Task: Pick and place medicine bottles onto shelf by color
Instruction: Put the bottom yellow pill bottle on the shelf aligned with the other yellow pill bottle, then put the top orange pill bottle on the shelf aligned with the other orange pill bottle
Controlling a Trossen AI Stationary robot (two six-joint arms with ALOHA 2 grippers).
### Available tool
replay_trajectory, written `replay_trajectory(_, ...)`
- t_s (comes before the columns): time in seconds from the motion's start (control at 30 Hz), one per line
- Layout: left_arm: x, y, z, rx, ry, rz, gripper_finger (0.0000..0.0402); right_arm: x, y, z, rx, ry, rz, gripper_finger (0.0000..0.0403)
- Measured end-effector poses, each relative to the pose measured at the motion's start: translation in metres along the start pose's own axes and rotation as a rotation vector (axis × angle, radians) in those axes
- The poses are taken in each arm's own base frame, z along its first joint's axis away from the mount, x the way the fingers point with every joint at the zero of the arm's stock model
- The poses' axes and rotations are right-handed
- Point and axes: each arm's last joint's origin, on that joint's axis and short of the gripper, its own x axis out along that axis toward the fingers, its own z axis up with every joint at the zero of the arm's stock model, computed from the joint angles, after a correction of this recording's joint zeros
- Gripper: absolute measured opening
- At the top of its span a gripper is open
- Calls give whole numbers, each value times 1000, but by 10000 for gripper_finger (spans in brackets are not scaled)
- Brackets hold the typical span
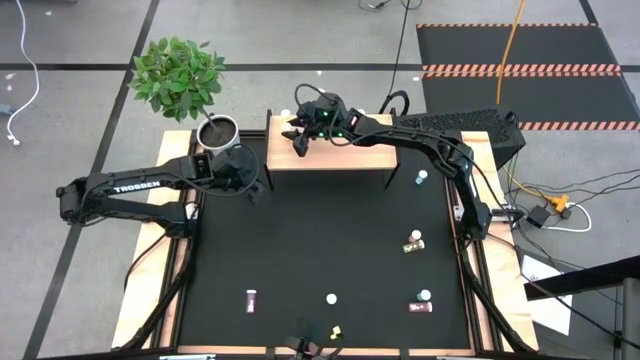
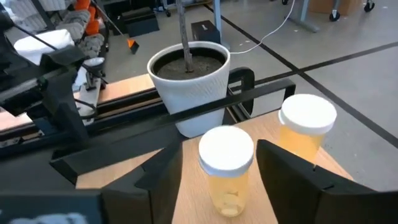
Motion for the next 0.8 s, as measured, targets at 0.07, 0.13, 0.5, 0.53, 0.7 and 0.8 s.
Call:
replay_trajectory(0.07,0,0,0,9,0,1,356,-5,2,6,-5,-10,1,215)
replay_trajectory(0.13,0,0,0,31,-1,6,356,-12,4,15,-29,-39,2,226)
replay_trajectory(0.5,1,2,0,114,-27,69,356,-60,21,64,-87,-141,9,263)
replay_trajectory(0.53,2,2,-1,101,-29,68,356,-66,25,69,-90,-151,13,263)
replay_trajectory(0.7,8,4,-9,-44,0,66,356,-106,46,92,-127,-146,33,263)
replay_trajectory(0.8,8,5,-15,-171,55,62,356,-135,61,104,-145,-124,45,263)
